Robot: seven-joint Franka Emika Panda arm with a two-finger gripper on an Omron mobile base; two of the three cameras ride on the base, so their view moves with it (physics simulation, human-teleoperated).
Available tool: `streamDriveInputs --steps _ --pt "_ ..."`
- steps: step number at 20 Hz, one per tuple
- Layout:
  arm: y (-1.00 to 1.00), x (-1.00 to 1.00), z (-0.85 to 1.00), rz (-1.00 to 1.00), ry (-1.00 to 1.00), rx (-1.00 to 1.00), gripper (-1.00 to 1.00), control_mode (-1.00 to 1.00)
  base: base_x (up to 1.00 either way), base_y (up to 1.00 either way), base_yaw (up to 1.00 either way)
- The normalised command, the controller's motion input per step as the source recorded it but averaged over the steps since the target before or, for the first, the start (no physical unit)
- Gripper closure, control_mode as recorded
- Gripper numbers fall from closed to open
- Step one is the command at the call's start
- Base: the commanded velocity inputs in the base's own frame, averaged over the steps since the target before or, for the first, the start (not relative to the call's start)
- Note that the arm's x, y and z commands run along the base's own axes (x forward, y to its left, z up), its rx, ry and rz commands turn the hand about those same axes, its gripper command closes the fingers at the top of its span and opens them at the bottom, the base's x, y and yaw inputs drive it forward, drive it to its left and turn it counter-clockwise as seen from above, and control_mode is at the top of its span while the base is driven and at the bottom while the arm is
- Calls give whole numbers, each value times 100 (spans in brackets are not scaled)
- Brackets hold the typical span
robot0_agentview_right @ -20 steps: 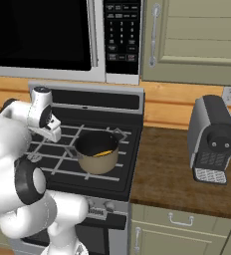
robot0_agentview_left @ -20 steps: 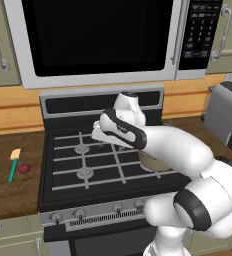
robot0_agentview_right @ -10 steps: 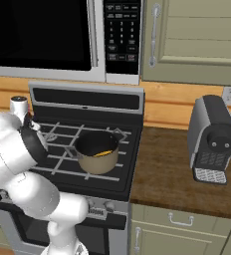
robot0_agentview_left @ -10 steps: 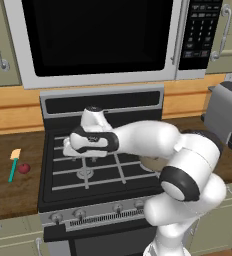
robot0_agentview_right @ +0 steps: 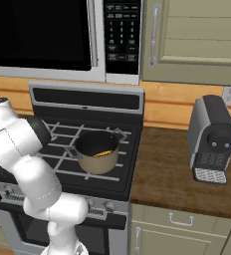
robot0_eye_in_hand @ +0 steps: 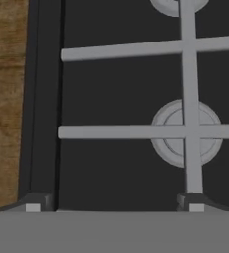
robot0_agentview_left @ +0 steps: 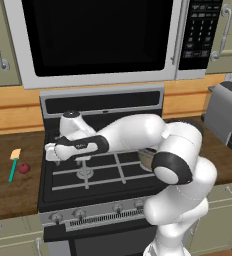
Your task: Put the corn and tomato in the pot. Retrieve the spatula and lightly stir the vegetables in the pot.
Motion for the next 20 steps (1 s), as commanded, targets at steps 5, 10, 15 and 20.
streamDriveInputs --steps 5,10,15,20 --pt "6 0 0 0 0 0 -100 -100 0 0 0" --pt "28 0 0 0 -2 0 -100 -100 0 0 0" --pt "37 2 0 0 -1 0 -100 -100 0 0 0" --pt "37 10 0 0 0 0 -100 -100 0 0 0"
